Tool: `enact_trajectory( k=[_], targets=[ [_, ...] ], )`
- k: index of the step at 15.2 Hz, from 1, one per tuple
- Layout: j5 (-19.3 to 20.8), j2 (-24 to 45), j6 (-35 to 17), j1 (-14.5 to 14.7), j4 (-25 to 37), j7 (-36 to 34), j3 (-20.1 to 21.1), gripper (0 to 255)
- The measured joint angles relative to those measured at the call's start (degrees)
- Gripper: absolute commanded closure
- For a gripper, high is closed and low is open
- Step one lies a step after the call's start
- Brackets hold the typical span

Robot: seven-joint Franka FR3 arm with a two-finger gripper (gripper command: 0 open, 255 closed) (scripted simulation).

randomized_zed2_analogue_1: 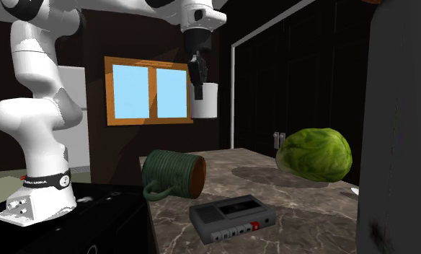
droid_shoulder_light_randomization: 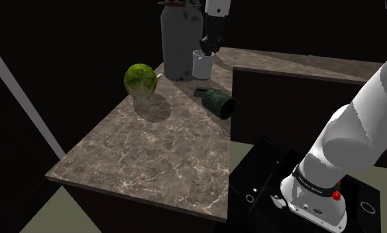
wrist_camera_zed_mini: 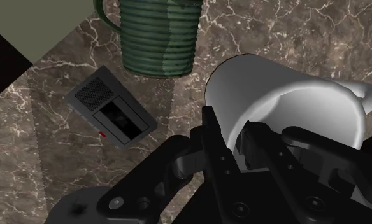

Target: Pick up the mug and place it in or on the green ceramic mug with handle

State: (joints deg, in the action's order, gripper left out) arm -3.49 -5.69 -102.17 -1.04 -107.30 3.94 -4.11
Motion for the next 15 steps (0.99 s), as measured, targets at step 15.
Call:
enact_trajectory(
  k=[15],
  targets=[
    [2.2,-10.4,-3.9,-4.3,-14.7,9.0,-5.4,255]
  ],
)
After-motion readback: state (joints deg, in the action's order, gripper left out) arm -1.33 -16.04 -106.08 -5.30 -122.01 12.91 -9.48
